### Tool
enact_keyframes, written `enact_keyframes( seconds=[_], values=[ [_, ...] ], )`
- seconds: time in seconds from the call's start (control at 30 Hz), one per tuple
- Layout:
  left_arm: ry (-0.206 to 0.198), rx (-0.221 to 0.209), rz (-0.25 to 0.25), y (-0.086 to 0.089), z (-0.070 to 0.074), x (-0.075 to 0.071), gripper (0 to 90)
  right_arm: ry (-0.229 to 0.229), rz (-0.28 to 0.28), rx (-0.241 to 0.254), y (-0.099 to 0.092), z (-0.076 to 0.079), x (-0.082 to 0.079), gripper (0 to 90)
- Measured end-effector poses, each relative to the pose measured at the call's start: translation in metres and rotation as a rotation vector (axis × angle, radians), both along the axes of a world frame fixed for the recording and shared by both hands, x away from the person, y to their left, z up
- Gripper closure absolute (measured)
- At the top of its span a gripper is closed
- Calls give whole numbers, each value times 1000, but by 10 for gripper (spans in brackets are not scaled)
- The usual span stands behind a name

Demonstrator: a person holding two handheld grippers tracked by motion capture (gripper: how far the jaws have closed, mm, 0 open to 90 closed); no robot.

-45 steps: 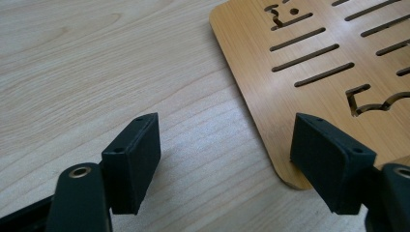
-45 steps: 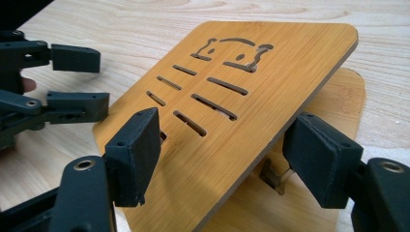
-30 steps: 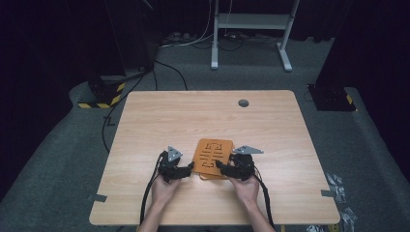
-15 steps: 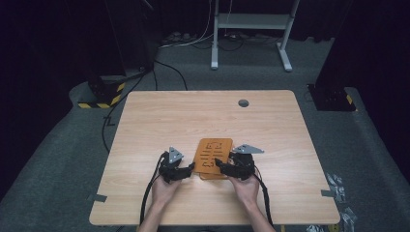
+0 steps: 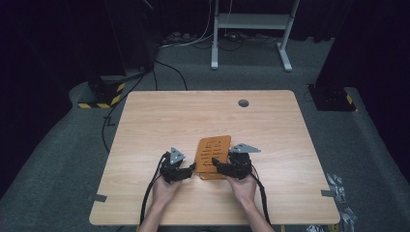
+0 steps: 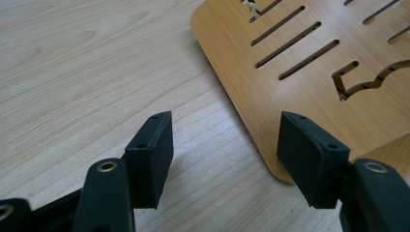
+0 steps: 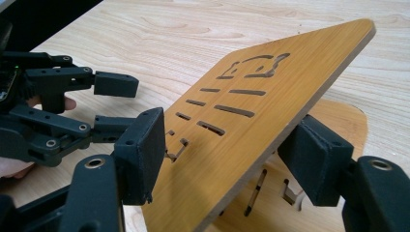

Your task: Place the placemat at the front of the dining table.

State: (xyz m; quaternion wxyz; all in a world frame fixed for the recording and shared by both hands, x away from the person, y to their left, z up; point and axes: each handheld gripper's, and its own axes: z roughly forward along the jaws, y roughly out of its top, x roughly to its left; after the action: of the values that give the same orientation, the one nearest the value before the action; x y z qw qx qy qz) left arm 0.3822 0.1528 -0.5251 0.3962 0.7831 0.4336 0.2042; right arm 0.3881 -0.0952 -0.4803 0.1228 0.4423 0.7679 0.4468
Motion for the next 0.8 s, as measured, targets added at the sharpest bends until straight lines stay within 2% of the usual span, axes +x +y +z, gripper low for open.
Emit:
enact_keyframes(
  seconds=[0.37,0.57,0.8],
  values=[
    [1,1,-3,0,0,0,383,9,15,-12,11,-6,4,387],
    [1,4,-3,0,0,1,381,26,35,-19,19,-11,8,450],
    [-2,9,2,0,0,0,367,46,46,-21,22,-13,10,463]
  ],
)
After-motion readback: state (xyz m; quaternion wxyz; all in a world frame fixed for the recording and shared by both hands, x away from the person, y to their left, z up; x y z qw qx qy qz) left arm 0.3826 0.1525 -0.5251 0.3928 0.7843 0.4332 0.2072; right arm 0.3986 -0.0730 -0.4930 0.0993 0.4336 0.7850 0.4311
